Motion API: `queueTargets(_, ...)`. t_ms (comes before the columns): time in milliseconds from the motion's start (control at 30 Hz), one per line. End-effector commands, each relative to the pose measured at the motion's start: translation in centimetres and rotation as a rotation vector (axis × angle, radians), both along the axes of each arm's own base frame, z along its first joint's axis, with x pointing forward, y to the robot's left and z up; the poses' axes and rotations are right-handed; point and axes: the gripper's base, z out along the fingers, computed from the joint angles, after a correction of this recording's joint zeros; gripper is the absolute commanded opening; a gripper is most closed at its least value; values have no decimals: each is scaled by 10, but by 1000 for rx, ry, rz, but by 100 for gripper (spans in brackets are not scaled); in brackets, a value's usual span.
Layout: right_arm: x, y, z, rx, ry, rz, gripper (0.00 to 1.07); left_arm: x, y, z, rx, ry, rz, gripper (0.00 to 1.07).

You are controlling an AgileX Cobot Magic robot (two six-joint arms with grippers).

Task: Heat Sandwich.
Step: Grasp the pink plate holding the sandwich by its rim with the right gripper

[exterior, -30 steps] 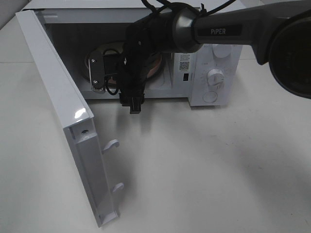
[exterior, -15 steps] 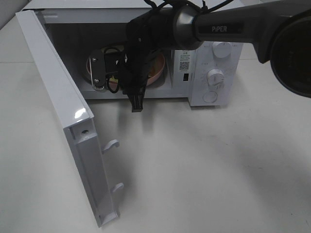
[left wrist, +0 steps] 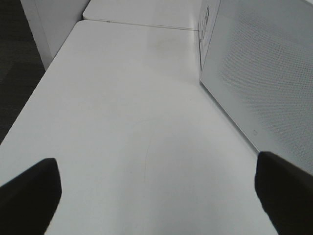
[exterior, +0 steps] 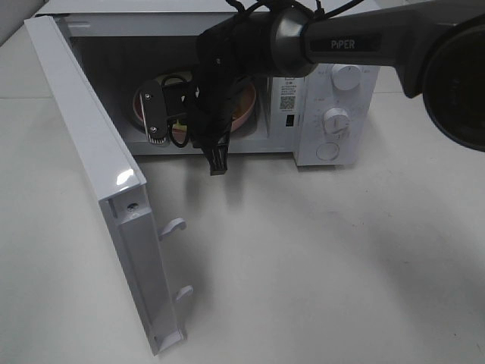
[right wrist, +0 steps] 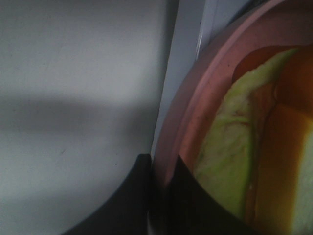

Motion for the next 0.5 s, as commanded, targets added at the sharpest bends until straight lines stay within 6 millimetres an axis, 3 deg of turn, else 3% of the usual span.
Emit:
queueTargets(33, -7, -4, 11, -41, 36, 33, 0, -3, -1, 0, -7, -28, -2, 103)
queueTargets(500, -23, -9, 51, -43, 51, 183, 0, -3, -1, 0, -7, -28, -2, 103)
